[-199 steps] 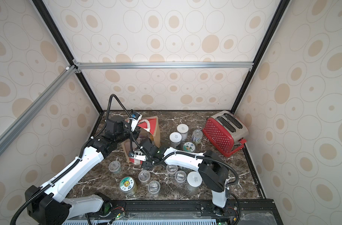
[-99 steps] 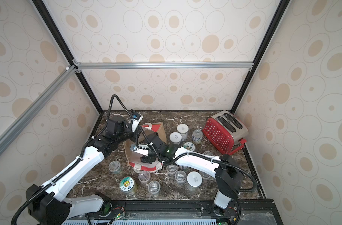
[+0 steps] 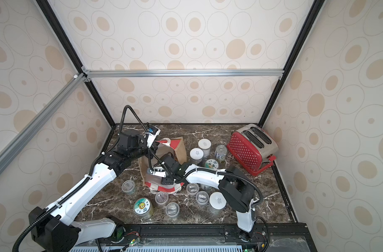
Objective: Take out the seed jars from the canvas bag
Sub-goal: Pick up the seed jar from the canvas bag.
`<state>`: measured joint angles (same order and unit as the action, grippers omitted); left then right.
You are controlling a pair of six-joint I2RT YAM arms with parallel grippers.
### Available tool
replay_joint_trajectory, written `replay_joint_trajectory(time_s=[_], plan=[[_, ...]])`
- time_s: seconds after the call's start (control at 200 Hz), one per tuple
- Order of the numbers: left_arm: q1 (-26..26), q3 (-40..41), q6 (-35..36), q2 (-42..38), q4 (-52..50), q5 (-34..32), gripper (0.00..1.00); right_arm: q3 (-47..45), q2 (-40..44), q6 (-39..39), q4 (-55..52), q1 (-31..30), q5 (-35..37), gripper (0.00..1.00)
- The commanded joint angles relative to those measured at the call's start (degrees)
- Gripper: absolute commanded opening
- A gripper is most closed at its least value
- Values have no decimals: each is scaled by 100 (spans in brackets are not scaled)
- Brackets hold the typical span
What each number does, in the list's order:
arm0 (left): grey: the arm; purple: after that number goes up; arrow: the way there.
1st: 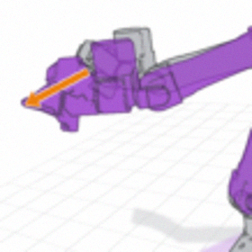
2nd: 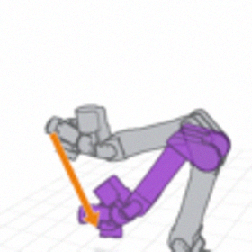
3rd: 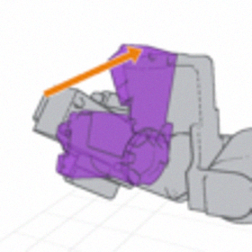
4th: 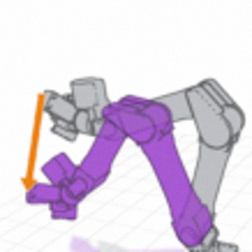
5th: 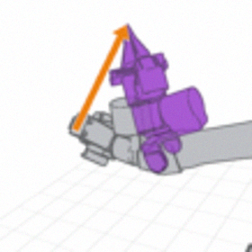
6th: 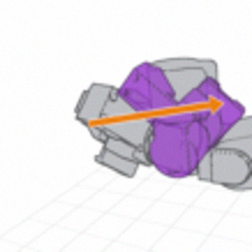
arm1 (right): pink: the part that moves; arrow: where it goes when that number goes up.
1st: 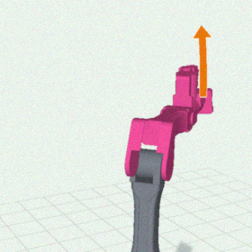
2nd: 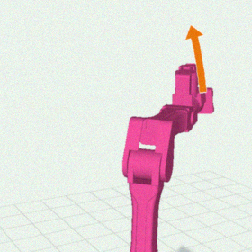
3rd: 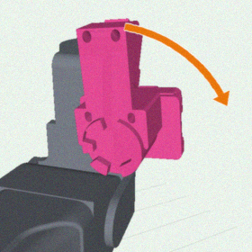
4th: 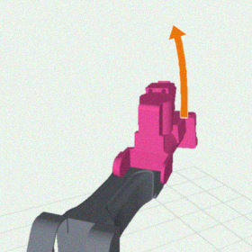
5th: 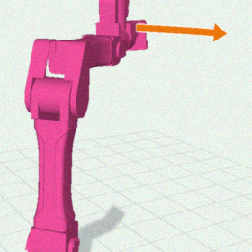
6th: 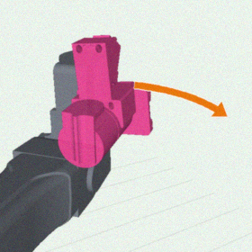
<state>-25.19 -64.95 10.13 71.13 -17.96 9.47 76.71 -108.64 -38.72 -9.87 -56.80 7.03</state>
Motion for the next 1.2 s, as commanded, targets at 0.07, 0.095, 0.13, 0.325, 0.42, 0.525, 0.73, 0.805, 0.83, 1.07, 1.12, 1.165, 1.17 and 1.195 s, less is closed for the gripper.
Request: replay_joint_trajectory(time_s=[0.07, 0.095, 0.13, 0.325, 0.42, 0.525, 0.73, 0.805, 0.83, 1.07, 1.12, 1.165, 1.17, 1.195], plan=[[9, -391, 67, 38, -84, 420, 0, 416, -482, -539, -68, 133, 244, 91], [5, -399, 66, 44, -98, 446, 0, 467, -547, -576, -74, 135, 269, 91], [7, -412, 64, 57, -118, 469, 0, 543, -634, -611, -85, 144, 305, 92], [5, -490, 44, 101, -234, 629, 0, 908, -1066, -778, -151, 210, 632, 96], [5, -536, 42, 117, -295, 699, 0, 1172, -1311, -838, -296, 259, 818, 98], [6, -575, 34, 128, -343, 756, 0, 1424, -1546, -861, -517, 332, 886, 97], [5, -603, 39, 141, -382, 810, 0, 1778, -1904, -796, -865, 422, 832, 90], [7, -606, 38, 152, -382, 805, 0, 1867, -1991, -741, -957, 441, 803, 86], [12, -614, 41, 154, -398, 799, 0, 1895, -2019, -733, -987, 444, 798, 85], [12, -627, 51, 150, -406, 792, 0, 2048, -2236, -556, -1000, 460, 848, 75], [10, -620, 52, 148, -404, 746, 0, 2067, -2236, -496, -974, 467, 860, 73], [6, -608, 55, 145, -390, 689, 0, 2096, -2217, -441, -982, 463, 849, 71], [5, -607, 53, 142, -387, 679, 0, 2095, -2211, -438, -982, 465, 851, 70], [5, -589, 58, 139, -382, 648, 0, 2102, -2186, -406, -990, 466, 831, 69]])
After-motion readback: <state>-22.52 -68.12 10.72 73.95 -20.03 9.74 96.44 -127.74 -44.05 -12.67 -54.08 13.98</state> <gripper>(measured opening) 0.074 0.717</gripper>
